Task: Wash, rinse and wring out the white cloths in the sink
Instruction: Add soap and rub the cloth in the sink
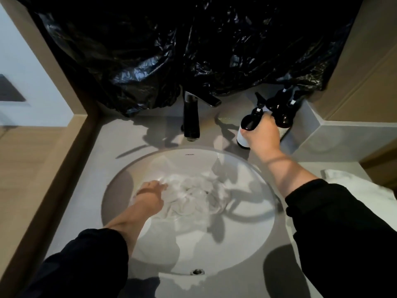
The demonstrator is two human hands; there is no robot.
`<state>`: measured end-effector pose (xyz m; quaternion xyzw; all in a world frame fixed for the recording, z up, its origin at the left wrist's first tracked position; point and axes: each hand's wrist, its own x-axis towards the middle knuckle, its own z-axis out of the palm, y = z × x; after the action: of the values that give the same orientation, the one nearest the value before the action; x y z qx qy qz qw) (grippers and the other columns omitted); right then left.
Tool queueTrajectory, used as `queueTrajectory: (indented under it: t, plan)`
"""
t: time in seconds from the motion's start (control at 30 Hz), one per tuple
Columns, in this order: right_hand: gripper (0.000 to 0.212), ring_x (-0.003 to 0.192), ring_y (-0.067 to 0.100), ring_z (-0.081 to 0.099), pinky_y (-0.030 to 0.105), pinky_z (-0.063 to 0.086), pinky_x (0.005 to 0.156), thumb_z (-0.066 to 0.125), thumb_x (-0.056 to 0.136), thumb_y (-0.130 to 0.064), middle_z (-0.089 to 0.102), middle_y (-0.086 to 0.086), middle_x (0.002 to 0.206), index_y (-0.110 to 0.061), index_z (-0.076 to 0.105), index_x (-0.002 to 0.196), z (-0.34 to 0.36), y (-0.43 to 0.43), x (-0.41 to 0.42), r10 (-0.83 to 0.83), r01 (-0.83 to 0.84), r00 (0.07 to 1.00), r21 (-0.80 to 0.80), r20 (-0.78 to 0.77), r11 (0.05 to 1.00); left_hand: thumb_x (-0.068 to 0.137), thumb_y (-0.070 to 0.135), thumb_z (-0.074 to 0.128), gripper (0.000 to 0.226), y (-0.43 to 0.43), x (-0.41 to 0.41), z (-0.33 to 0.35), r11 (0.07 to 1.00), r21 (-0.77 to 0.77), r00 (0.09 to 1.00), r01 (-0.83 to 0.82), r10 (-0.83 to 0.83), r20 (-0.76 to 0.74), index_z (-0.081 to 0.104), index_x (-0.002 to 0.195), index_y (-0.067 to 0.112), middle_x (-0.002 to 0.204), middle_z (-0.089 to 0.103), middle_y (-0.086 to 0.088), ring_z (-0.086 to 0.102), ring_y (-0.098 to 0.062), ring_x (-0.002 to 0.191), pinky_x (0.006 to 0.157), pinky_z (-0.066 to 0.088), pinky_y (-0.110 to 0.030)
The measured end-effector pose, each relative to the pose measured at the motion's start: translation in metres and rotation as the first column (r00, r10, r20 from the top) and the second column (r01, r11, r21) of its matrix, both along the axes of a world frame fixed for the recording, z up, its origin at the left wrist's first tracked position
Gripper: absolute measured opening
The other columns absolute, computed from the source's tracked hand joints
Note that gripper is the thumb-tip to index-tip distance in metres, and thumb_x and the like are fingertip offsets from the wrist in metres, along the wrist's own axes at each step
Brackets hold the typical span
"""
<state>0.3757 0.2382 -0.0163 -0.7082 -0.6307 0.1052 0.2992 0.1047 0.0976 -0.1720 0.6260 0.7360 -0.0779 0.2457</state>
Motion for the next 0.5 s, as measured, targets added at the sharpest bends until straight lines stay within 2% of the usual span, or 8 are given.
queueTrajectory:
  t: [0.1,0.17,0.2,0.27,0.3,0.33,0.43,0.5]
  plan:
    - [0.038,0.100,0.022,0.058,0.032,0.045,0.086,0.068,0.084,-0.025,0.061,0.007,0.108,-0.008,0.055,0.116,-0.003,-0.038,-0.005,0.145,-0.134,0.978,0.078,-0.153,0.988,0.090,0.036,0.058,0.076,-0.007,0.004,0.013,0.999,0.015,0.999,0.034,-0.035,0.026,0.017,0.153,0.029,0.160,0.009,0.000,0.010,-0.023,0.146,0.116,0.023,-0.033]
    - [0.038,0.106,0.014,0.052,0.028,0.041,0.089,0.060,0.092,-0.029,0.056,0.001,0.114,-0.013,0.051,0.125,-0.008,-0.058,-0.008,0.252,-0.236,0.960,0.128,-0.123,0.963,0.088,0.036,0.065,0.085,-0.009,0.017,0.024,0.990,0.140,0.980,-0.026,-0.002,0.200,0.014,0.154,0.025,0.160,0.012,-0.003,0.012,-0.023,0.146,0.116,0.019,-0.031]
    - [0.039,0.112,0.015,0.049,0.028,0.039,0.091,0.056,0.093,-0.026,0.053,0.001,0.121,-0.016,0.048,0.130,-0.013,-0.060,-0.010,0.291,-0.283,0.955,0.115,-0.063,0.952,0.085,0.029,0.072,0.091,-0.007,0.026,0.029,0.975,0.173,0.900,-0.139,0.051,0.434,0.012,0.154,0.023,0.159,0.016,-0.004,0.016,-0.023,0.146,0.116,0.021,-0.031]
    - [0.048,0.117,0.020,0.049,0.023,0.036,0.089,0.052,0.091,-0.013,0.050,0.003,0.130,-0.020,0.043,0.137,-0.024,-0.054,-0.017,0.320,-0.320,0.947,-0.006,-0.043,0.947,0.080,0.007,0.076,0.102,0.002,0.044,0.041,0.921,0.037,0.484,-0.387,0.169,0.859,0.006,0.154,0.023,0.158,0.019,-0.004,0.022,-0.025,0.145,0.113,0.030,-0.034]
    - [0.052,0.114,0.023,0.052,0.023,0.038,0.089,0.052,0.090,-0.012,0.051,0.005,0.131,-0.023,0.041,0.140,-0.029,-0.048,-0.023,0.309,-0.313,0.949,-0.091,-0.057,0.945,0.082,0.001,0.072,0.100,0.007,0.053,0.047,0.905,-0.051,0.316,-0.422,0.200,0.927,0.006,0.154,0.024,0.158,0.018,-0.002,0.025,-0.025,0.144,0.108,0.034,-0.033]
    - [0.055,0.112,0.025,0.055,0.026,0.041,0.091,0.052,0.090,-0.013,0.054,0.006,0.129,-0.025,0.039,0.142,-0.033,-0.044,-0.028,0.292,-0.303,0.953,-0.186,-0.083,0.935,0.085,-0.001,0.068,0.095,0.012,0.061,0.051,0.903,-0.100,0.231,-0.418,0.212,0.950,0.008,0.154,0.024,0.158,0.019,0.000,0.028,-0.025,0.143,0.105,0.036,-0.032]
    - [0.055,0.109,0.025,0.058,0.027,0.040,0.094,0.053,0.091,-0.009,0.059,0.009,0.120,-0.021,0.040,0.143,-0.045,-0.040,-0.039,0.284,-0.347,0.929,-0.290,-0.237,0.892,0.090,0.000,0.063,0.081,0.025,0.074,0.051,0.892,-0.158,0.120,-0.423,0.228,0.966,0.018,0.153,0.022,0.155,0.028,0.002,0.037,-0.020,0.138,0.111,0.033,-0.035]
    - [0.049,0.106,0.020,0.056,0.023,0.038,0.093,0.049,0.091,-0.001,0.055,0.004,0.112,-0.015,0.047,0.137,-0.052,-0.037,-0.039,0.257,-0.359,0.909,-0.300,-0.329,0.884,0.089,-0.002,0.063,0.075,0.032,0.075,0.045,0.882,-0.176,0.130,-0.437,0.255,0.958,0.027,0.150,0.019,0.150,0.035,0.006,0.039,-0.019,0.137,0.113,0.033,-0.037]
